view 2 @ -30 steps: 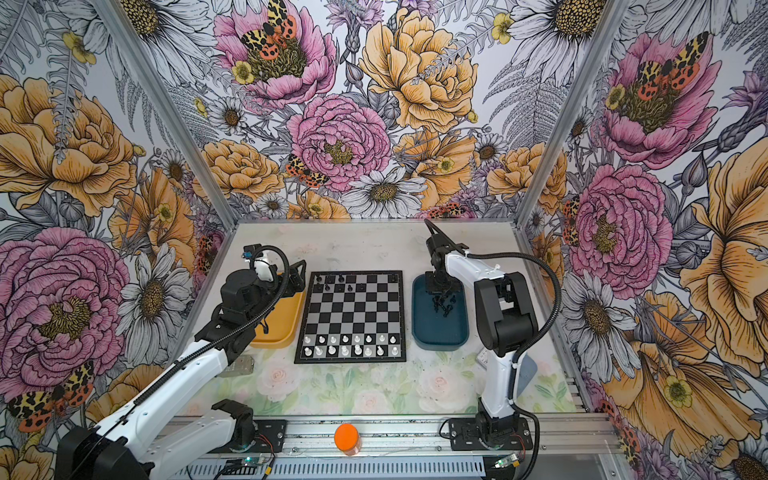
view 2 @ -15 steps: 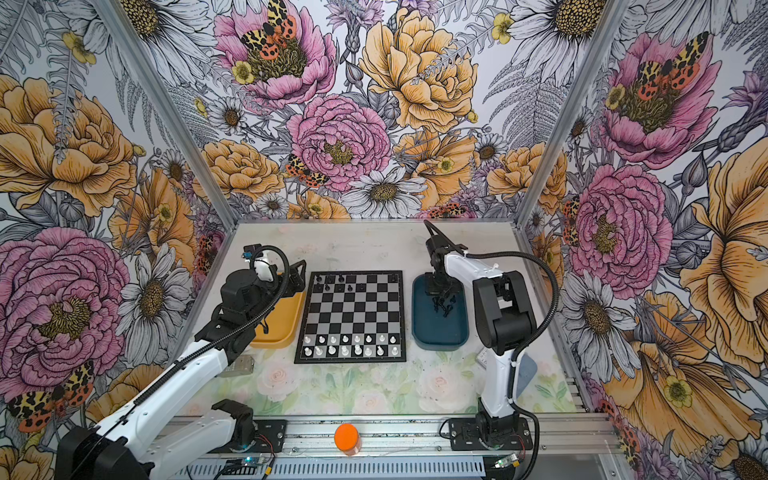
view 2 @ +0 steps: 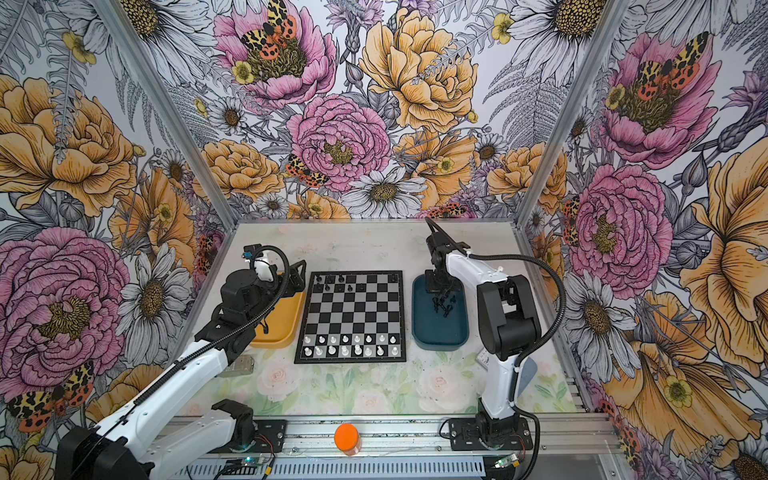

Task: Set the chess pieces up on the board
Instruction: 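Close the right gripper on a black pawn in the teal tray, then carry the black pawn with the right gripper over the board's far rows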

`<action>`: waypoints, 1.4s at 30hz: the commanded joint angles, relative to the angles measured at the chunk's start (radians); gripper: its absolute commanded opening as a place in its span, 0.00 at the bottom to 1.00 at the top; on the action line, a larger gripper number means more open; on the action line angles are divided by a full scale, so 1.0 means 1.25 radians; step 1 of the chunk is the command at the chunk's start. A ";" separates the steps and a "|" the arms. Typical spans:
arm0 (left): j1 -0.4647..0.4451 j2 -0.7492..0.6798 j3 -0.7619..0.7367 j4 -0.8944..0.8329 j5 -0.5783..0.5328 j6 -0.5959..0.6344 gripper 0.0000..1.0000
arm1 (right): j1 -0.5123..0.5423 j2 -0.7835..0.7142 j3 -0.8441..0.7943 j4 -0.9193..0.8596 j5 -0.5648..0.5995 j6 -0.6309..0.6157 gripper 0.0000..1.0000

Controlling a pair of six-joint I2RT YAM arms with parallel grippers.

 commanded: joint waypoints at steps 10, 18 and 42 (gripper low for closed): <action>0.000 -0.004 0.003 0.005 -0.011 0.017 0.95 | 0.149 0.010 0.267 -0.150 0.028 -0.005 0.00; 0.007 -0.025 -0.008 0.000 -0.015 0.024 0.96 | 0.232 0.128 0.393 -0.162 -0.023 -0.004 0.00; 0.016 -0.034 -0.013 -0.006 -0.014 0.025 0.96 | 0.293 0.345 0.555 -0.167 -0.056 -0.007 0.00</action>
